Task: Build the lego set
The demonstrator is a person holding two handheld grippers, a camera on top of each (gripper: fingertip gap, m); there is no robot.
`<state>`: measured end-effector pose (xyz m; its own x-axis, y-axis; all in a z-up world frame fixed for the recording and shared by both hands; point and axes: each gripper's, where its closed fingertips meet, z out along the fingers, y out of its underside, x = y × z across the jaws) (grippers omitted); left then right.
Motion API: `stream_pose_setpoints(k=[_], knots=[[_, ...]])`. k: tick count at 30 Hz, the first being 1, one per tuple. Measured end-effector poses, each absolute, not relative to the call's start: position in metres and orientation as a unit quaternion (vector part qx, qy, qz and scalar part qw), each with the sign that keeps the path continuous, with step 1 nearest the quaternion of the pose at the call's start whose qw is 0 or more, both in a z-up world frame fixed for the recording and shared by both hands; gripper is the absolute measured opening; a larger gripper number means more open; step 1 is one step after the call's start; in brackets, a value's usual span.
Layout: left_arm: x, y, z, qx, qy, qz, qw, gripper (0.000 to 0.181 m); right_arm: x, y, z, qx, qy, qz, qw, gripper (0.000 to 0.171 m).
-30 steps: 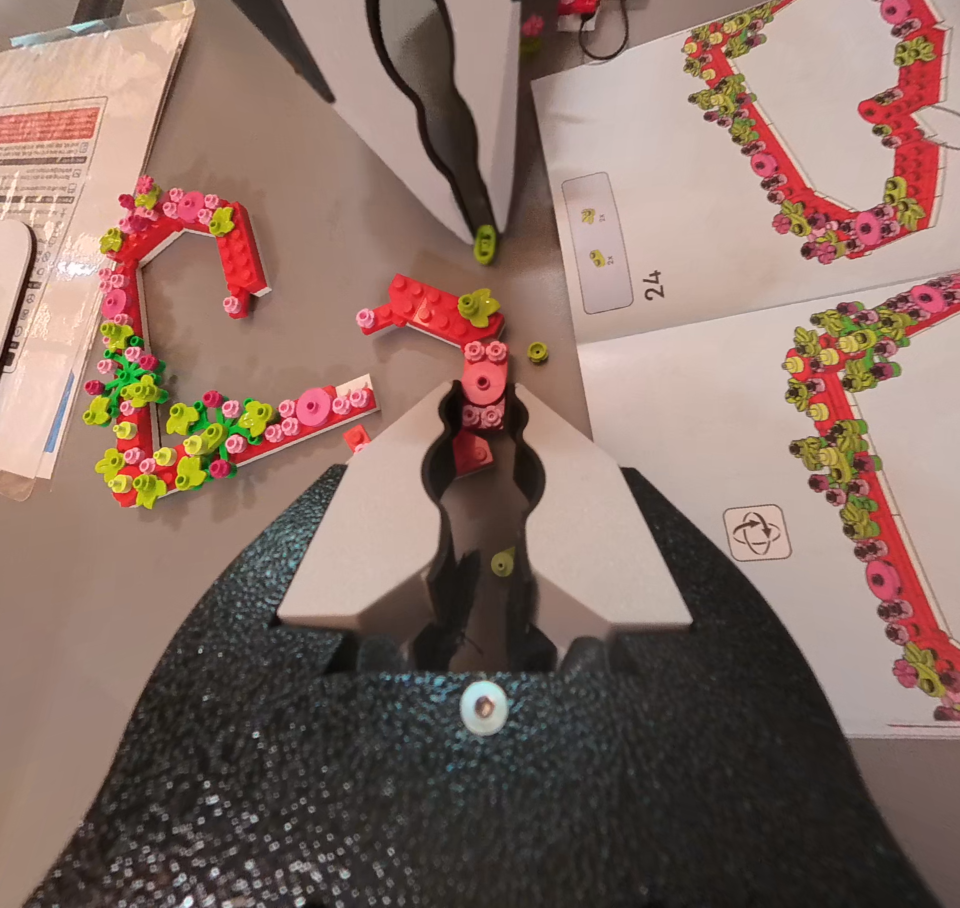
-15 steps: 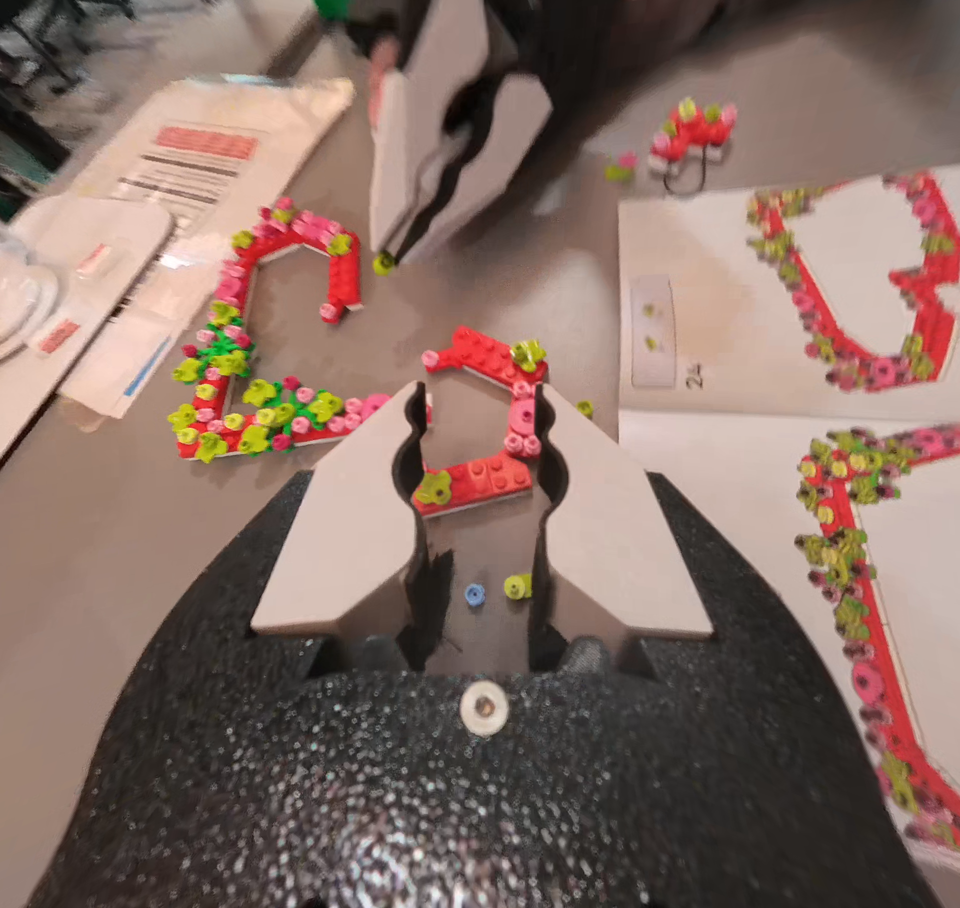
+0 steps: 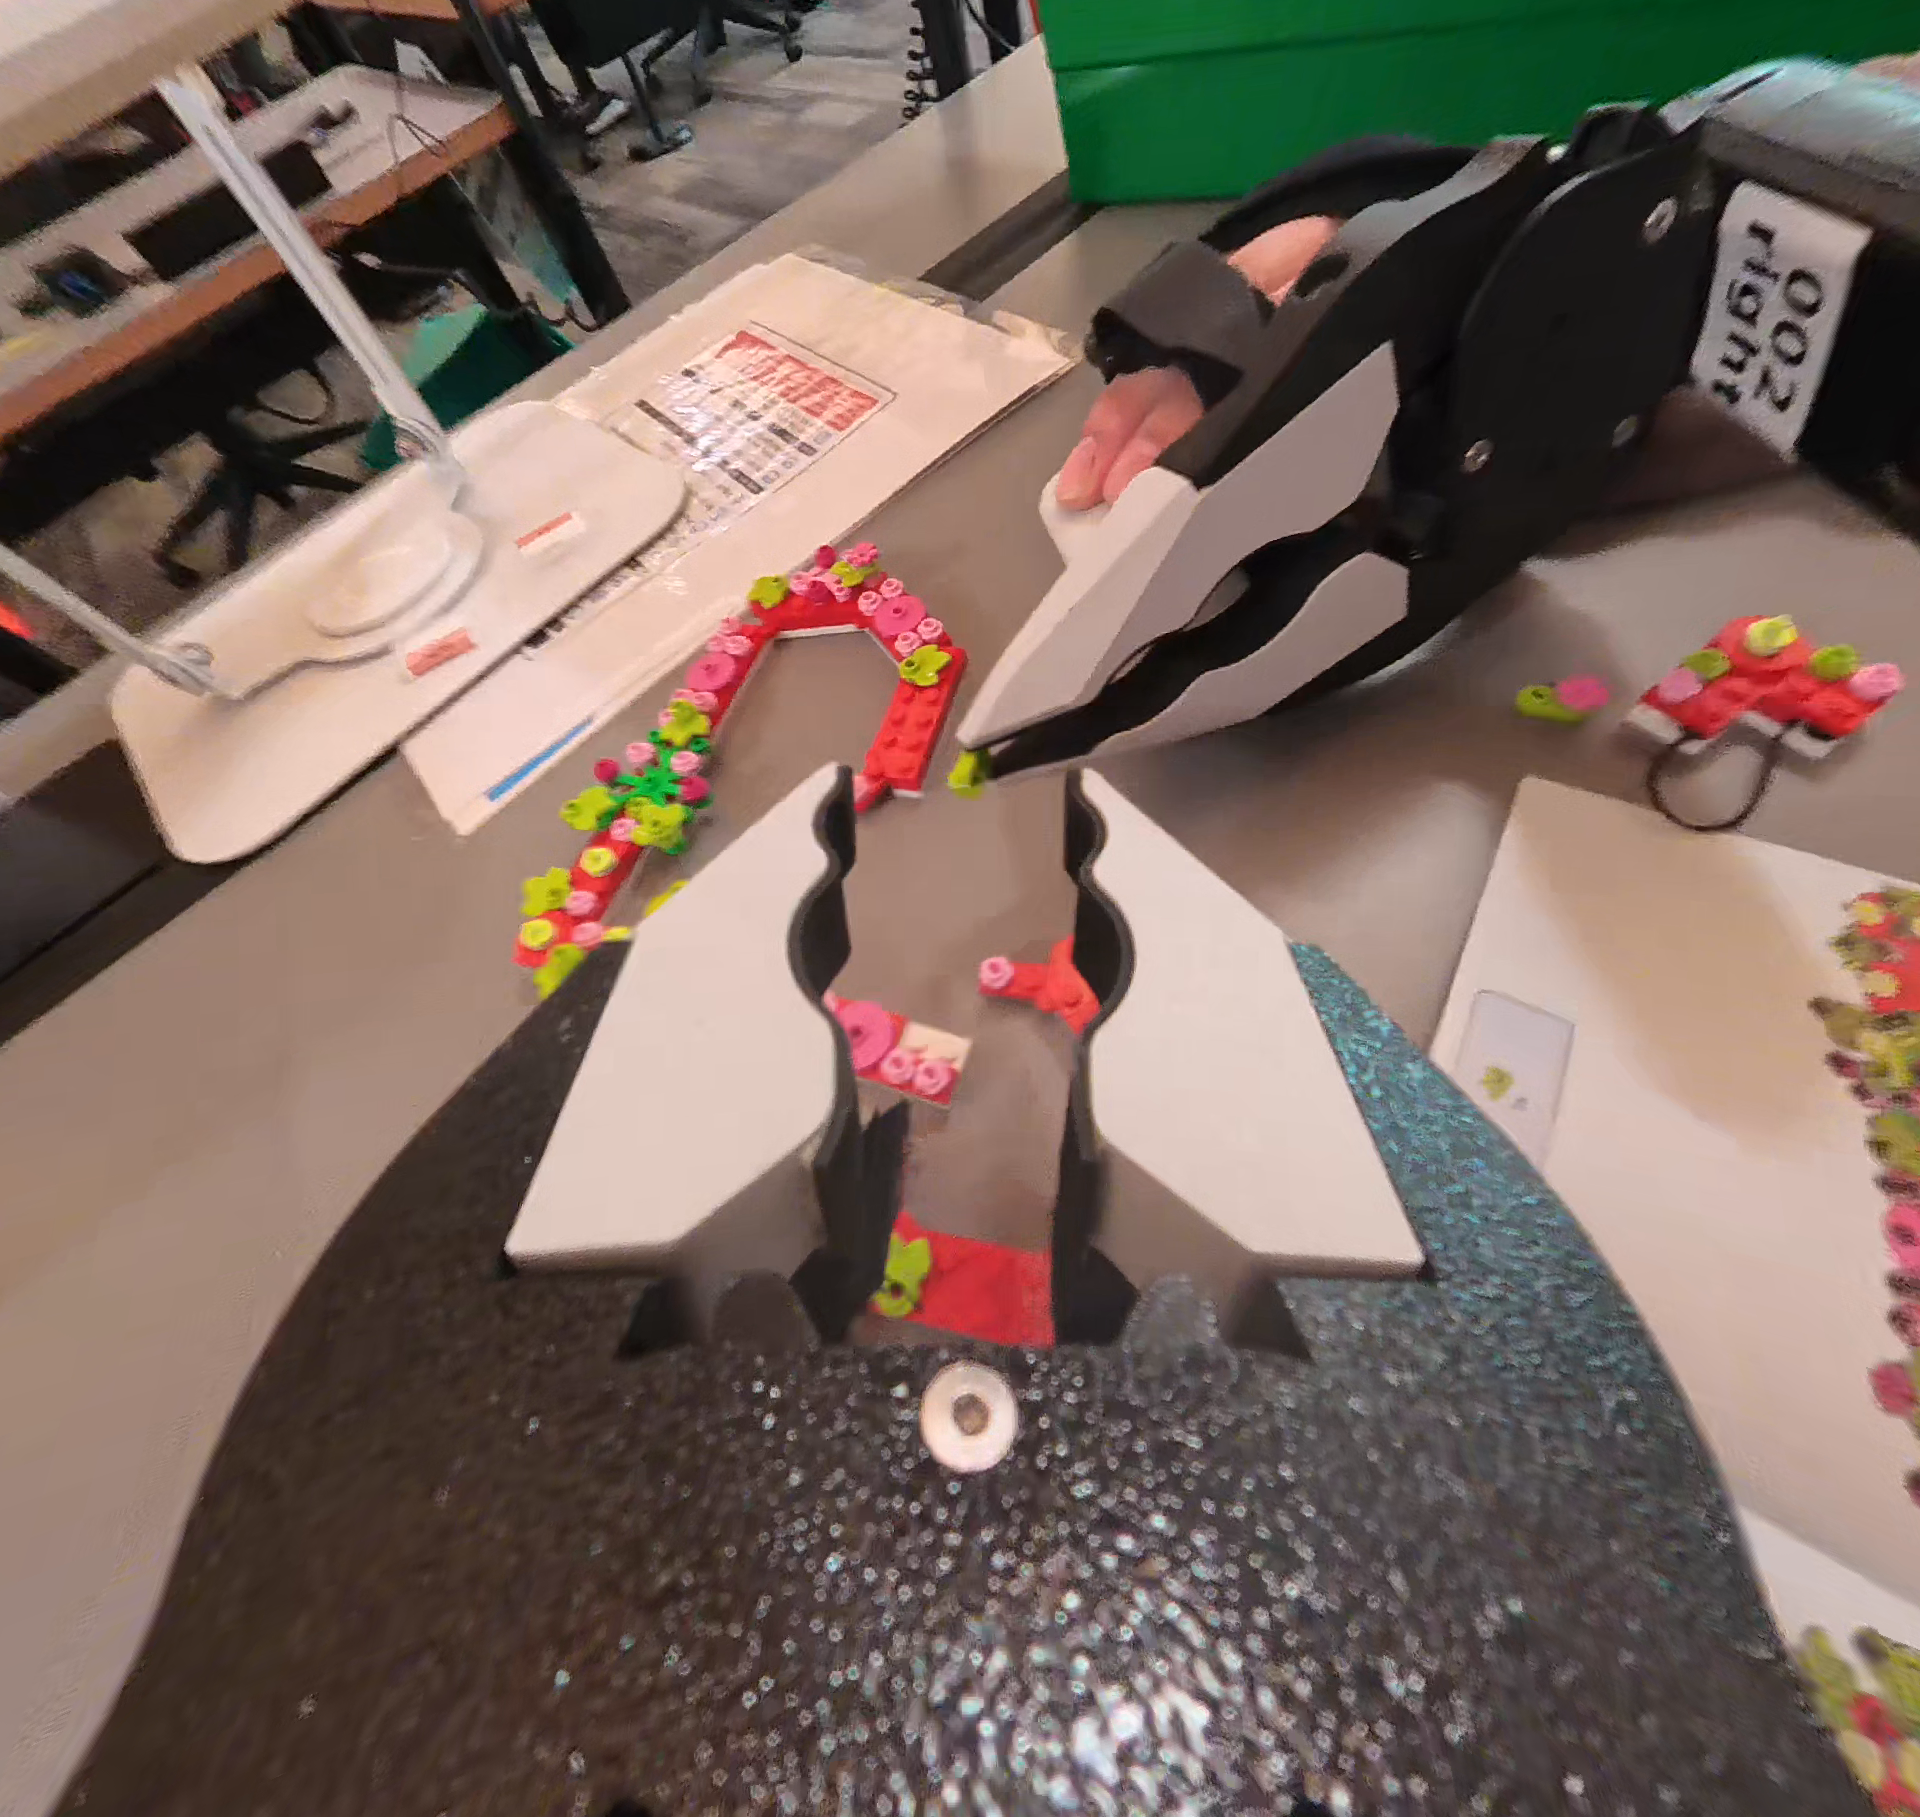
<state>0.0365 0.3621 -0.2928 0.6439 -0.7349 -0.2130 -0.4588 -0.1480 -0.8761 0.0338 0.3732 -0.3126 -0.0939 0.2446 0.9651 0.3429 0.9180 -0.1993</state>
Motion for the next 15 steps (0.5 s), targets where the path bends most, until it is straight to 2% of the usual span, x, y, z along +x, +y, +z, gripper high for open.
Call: stream_pose_setpoints(k=[8,10,13,15], knots=[[0.041,0.363,-0.314,-0.759,0.398,-0.175,0.485,0.009,0.033,0.364,-0.31,-0.174,-0.738,-0.025,0.651,0.005],[0.045,0.36,-0.314,-0.749,0.408,-0.183,0.488,0.007,0.033,0.362,-0.31,-0.173,-0.741,-0.021,0.649,0.005],[0.046,0.358,-0.311,-0.746,0.403,-0.197,0.492,0.017,0.034,0.361,-0.309,-0.174,-0.741,-0.011,0.649,0.005],[0.047,0.358,-0.309,-0.748,0.391,-0.212,0.492,0.008,0.034,0.359,-0.309,-0.172,-0.741,-0.006,0.65,0.005]])
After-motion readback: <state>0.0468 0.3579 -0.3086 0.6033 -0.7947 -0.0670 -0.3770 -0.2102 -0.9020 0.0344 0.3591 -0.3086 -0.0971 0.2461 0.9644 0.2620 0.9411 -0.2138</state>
